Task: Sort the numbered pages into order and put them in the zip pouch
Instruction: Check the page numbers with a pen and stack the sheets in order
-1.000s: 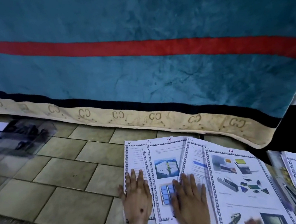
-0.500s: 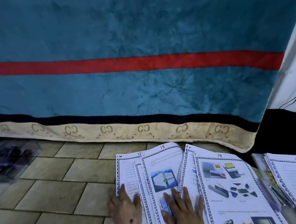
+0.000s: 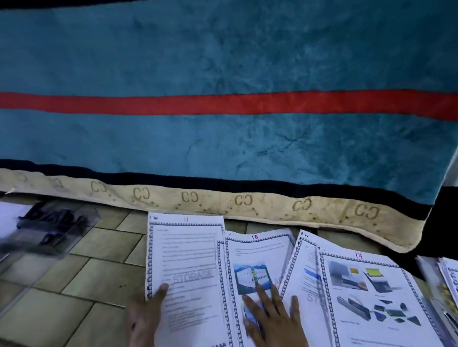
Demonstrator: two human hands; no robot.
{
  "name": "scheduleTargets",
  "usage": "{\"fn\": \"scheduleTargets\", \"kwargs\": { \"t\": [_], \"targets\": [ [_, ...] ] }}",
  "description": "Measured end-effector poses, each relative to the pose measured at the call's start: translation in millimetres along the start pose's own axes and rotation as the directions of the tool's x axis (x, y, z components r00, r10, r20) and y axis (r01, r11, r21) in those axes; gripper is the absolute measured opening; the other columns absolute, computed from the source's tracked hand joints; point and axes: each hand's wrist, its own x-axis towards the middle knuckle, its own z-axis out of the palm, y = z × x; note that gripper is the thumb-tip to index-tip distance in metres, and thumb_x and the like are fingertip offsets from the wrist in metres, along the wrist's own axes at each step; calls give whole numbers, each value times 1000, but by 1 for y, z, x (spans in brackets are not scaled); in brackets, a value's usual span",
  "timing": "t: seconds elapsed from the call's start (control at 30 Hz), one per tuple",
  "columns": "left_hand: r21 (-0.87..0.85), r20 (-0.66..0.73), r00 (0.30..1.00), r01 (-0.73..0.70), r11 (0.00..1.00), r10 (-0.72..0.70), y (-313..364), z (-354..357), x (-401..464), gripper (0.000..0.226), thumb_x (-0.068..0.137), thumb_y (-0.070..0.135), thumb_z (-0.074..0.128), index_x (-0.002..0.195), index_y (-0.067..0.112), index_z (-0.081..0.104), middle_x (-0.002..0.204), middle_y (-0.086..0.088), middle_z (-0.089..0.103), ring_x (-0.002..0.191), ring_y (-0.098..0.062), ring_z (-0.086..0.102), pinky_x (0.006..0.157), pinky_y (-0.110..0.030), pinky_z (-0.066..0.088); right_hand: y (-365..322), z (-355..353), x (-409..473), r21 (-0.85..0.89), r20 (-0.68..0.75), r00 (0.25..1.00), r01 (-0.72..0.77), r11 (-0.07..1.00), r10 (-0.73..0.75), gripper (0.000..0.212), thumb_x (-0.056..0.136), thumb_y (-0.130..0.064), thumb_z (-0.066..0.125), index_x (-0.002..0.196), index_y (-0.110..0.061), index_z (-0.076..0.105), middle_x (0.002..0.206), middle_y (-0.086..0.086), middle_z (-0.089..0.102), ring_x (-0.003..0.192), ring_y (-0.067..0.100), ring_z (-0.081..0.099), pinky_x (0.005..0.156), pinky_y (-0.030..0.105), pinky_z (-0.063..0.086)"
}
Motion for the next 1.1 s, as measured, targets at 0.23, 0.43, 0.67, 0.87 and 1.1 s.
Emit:
{"fn": "scheduleTargets", "kwargs": {
  "t": [0.23, 0.43, 0.67, 0.87, 1.1],
  "targets": [
    [-18, -161, 967, -204, 979, 199, 60, -73, -36, 25, 83, 18, 67, 94, -4, 65, 84, -22, 66, 66, -25, 59, 58, -28, 44, -1, -32, 8, 201, 283, 958, -13, 980, -45, 78, 73, -69, -19, 142, -51, 12, 153, -14, 19, 146, 21, 6, 110, 48, -10],
    [-104, 30, 949, -310, 945, 314, 102, -55, -64, 12, 82, 15, 67, 89, 5, 66, 72, -10, 71, 43, -12, 64, 34, -18, 46, 26, -108, 24, 859, 474, 875, -485, 166, 102, 69, 83, -69, 17, 117, -30, 62, 132, -2, 58, 121, 9, 49, 103, 29, 32],
    [-191, 315, 874, -325, 926, 371, 100, 64, -93, 6, 82, 2, 66, 88, 2, 67, 63, 8, 70, 46, 1, 63, 42, -12, 47, 127, -164, 12, 858, 464, 885, -436, -271, 44, 88, 46, -86, 58, 115, -30, 63, 105, 5, 71, 88, 26, 62, 66, 32, 47],
    [-92, 588, 768, -249, 964, 255, 65, 169, -122, 26, 81, 20, 70, 100, 3, 69, 91, -6, 69, 73, -11, 64, 58, -9, 50, 193, -131, -28, 889, 404, 836, -454, 55, 370, 85, 44, -56, 85, 114, -13, 65, 106, 6, 72, 98, 27, 68, 87, 45, 54],
    [264, 393, 873, -409, 874, 289, 44, 204, -111, 49, 89, 36, 57, 128, 7, 53, 132, -14, 55, 125, -30, 48, 104, -37, 37, 231, -83, -57, 725, 409, 702, -639, 260, 583, 58, 82, -3, 67, 134, 6, 43, 129, 22, 56, 116, 31, 56, 87, 27, 40]
  ]
}}
